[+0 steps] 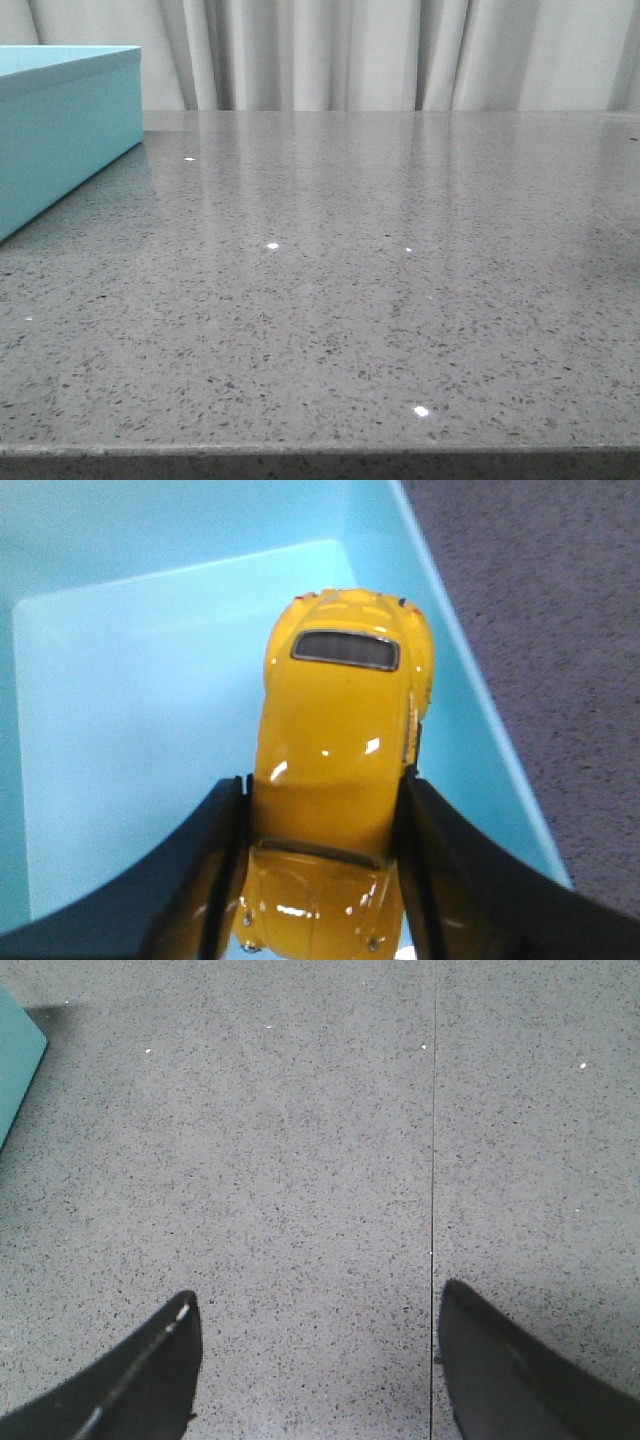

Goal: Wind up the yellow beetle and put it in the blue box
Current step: 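Lift the car with the left gripper over the blue box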

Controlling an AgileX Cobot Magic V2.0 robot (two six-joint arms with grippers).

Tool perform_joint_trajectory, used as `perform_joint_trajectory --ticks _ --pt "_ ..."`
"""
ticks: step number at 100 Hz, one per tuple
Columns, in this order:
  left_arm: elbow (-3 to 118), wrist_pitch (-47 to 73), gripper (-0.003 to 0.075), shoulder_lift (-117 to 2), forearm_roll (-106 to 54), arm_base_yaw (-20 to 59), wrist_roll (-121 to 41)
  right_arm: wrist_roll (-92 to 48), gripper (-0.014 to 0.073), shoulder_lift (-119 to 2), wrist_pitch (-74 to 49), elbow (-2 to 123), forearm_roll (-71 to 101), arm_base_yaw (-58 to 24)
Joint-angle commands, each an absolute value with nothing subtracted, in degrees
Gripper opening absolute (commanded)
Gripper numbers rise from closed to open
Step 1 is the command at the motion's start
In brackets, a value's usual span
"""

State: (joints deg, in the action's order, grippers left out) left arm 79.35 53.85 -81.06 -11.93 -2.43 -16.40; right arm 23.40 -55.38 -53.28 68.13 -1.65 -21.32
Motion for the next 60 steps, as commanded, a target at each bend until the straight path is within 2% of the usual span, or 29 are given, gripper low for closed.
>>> perform_joint_trajectory --ticks 1,29,60 --pt "77.6 47.3 0.0112 -79.2 -13.2 -4.4 -15.7 22.7 0.0509 -54.5 -49.8 69.6 -2.2 -21.4" --pt "68.7 39.7 0.0112 -80.0 -11.8 -6.5 -15.7 22.7 0.0509 -54.5 -49.6 69.6 -2.1 -21.4" --pt "67.6 39.4 0.0112 -84.0 -11.7 -6.5 -15.7 22.7 0.0509 -54.5 -49.5 69.6 -1.9 -21.4"
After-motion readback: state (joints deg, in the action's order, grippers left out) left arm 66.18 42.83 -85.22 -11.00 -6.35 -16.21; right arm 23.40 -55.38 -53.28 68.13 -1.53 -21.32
